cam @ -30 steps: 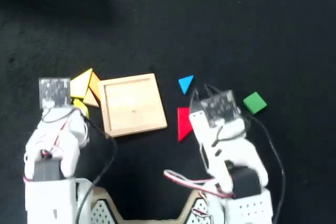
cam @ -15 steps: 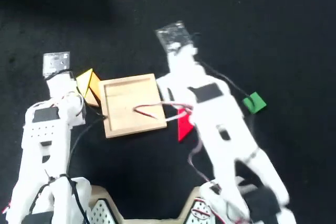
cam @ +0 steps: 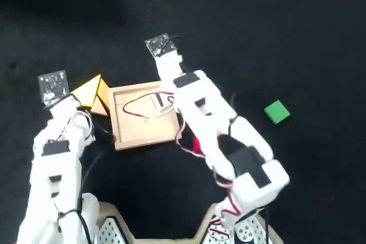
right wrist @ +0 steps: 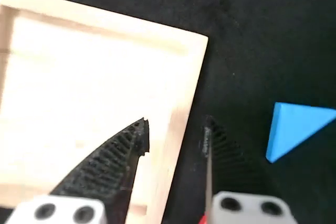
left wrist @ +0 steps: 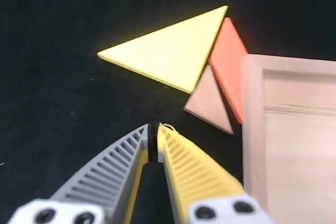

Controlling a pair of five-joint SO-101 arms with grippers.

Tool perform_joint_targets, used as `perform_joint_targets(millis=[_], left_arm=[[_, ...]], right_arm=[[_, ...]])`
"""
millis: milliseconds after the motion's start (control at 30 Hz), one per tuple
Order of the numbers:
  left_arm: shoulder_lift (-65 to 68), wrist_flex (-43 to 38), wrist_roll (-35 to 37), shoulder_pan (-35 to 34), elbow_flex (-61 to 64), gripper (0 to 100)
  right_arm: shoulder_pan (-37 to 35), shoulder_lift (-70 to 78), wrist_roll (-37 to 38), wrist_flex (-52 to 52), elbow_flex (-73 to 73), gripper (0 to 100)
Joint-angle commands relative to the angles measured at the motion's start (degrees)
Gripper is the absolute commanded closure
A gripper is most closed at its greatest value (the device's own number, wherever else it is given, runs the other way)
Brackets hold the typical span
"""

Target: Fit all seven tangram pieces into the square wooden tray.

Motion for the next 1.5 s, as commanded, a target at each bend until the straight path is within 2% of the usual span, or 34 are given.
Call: perform_joint_targets(millis=[0, 233, 500, 567, 667, 867, 1033, 1267, 1467], left_arm=[[-6.42, -1.14, 0.18, 2.51, 2.24, 95], [-13.98, -1.14, 0.09, 2.86, 6.11, 95], [-18.55, -1.05, 0.09, 2.86, 8.4, 95], [-18.55, -1.05, 0.09, 2.86, 8.4, 95], [-18.55, -1.05, 0.09, 2.86, 8.4, 95], [-18.64, -1.05, 0.09, 2.86, 8.48, 95], [-18.64, -1.05, 0.09, 2.86, 8.48, 95], [-18.64, -1.05, 0.09, 2.86, 8.48, 95], [-18.55, -1.05, 0.09, 2.86, 8.48, 95]], right_arm=[[2.37, 3.3, -0.53, 0.53, -5.85, 86.8], [3.78, 8.31, -0.53, 5.54, -11.38, 87.1], [3.52, 10.77, -0.53, 5.63, -11.74, 87.2], [3.52, 10.77, -0.53, 5.63, -11.74, 89.7], [3.52, 10.77, -0.44, 5.63, -11.74, 99.1], [4.22, 9.98, -0.44, 5.8, -11.56, 98.8], [7.82, 3.74, -0.88, 8.7, -10.07, 98.8], [12.13, -6.46, -0.97, 0.35, 2.24, 98.8], [12.13, -9.1, -0.97, -3.16, 6.64, 98.8]])
